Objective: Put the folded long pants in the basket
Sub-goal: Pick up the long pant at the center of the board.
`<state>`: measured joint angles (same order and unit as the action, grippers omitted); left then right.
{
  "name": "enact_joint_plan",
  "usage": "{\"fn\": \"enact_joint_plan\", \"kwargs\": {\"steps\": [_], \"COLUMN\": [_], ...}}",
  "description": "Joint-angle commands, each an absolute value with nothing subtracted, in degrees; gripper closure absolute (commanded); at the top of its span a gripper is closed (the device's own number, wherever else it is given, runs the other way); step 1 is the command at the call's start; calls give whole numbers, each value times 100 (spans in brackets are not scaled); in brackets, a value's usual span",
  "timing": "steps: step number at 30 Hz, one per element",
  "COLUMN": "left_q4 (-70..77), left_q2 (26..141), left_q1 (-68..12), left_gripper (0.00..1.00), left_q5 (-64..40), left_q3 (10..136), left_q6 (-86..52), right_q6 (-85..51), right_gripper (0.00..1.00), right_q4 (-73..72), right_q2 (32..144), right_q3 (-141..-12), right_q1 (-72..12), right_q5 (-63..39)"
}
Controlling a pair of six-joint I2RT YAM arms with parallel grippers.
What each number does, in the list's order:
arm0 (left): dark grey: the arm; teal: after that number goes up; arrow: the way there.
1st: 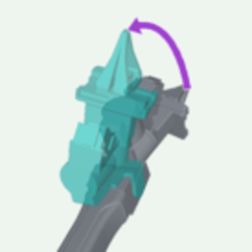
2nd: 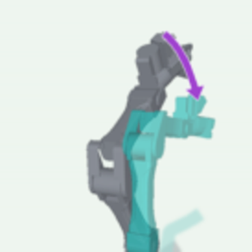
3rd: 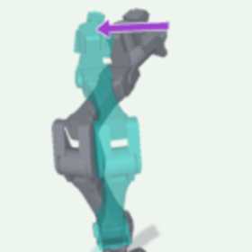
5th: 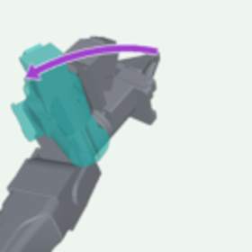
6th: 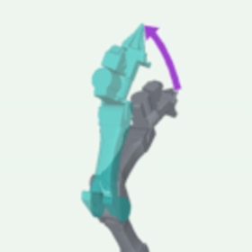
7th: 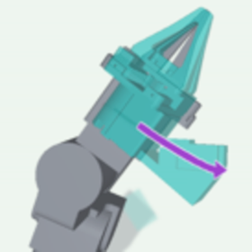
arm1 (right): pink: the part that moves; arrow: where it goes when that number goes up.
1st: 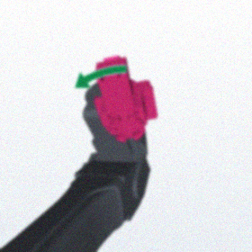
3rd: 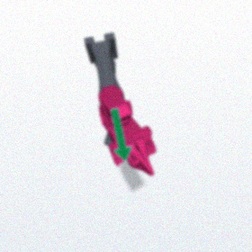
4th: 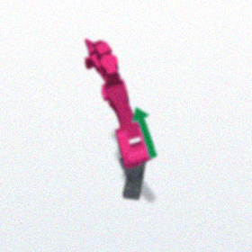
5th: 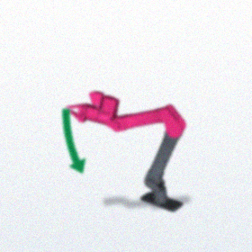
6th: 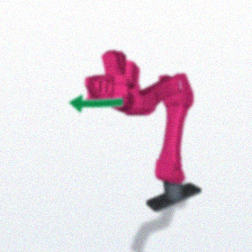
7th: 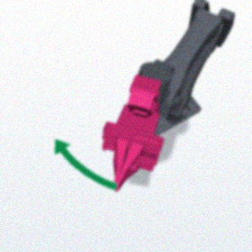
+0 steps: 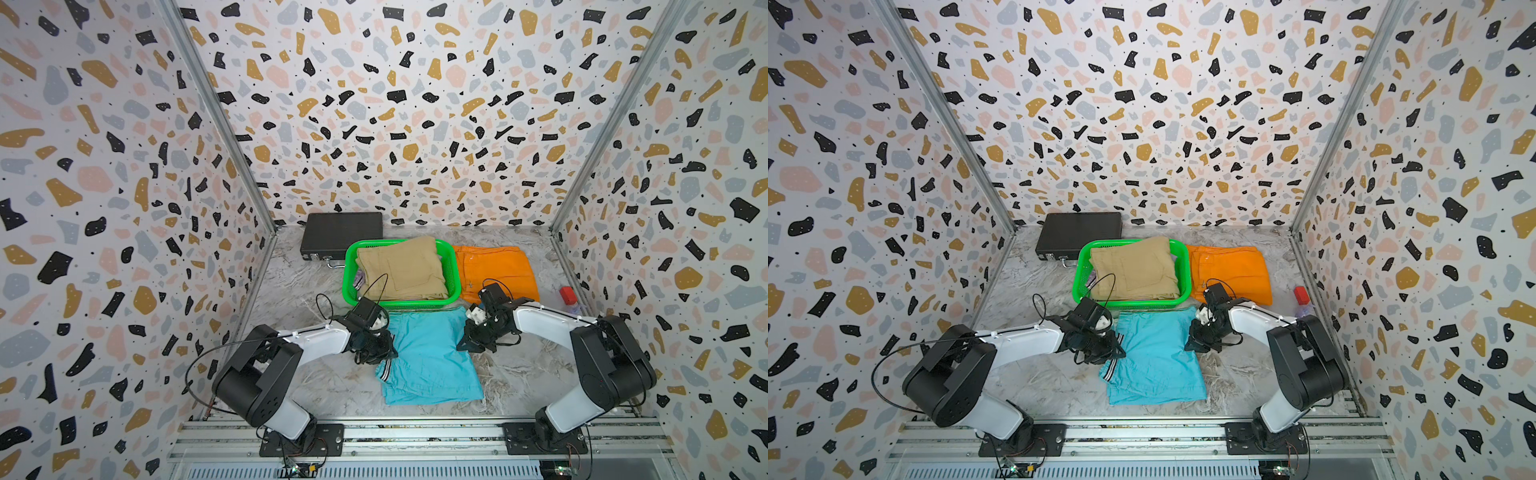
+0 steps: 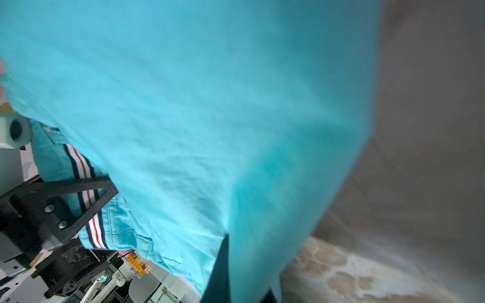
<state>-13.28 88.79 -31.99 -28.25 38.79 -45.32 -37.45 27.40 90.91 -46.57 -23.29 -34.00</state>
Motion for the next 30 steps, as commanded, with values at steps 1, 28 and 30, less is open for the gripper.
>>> {"fn": "enact_joint_plan", "kwargs": {"steps": [1, 28, 30], "left_q4": [-1905, -5598, -5732], "left_q2": [9309, 6755, 6991], "left_q1": [-3279, -3028, -2829], "left_gripper": [100, 100, 100], "left_q5": [-2457, -2179, -2351], "left_q3": [3826, 6801, 7322], "left_q6": [-4437, -3508, -3275], "right_q6": [-3684, -3462, -3428], "right_gripper": [100, 100, 100], "right_q4": [2832, 4776, 4757], "right_q2": [9018, 7293, 7506], "right_q3": [-4807, -6857, -7257], "right_q1": [-2414, -2496, -2492], "right_q5": [-3460, -4462, -4396]}}
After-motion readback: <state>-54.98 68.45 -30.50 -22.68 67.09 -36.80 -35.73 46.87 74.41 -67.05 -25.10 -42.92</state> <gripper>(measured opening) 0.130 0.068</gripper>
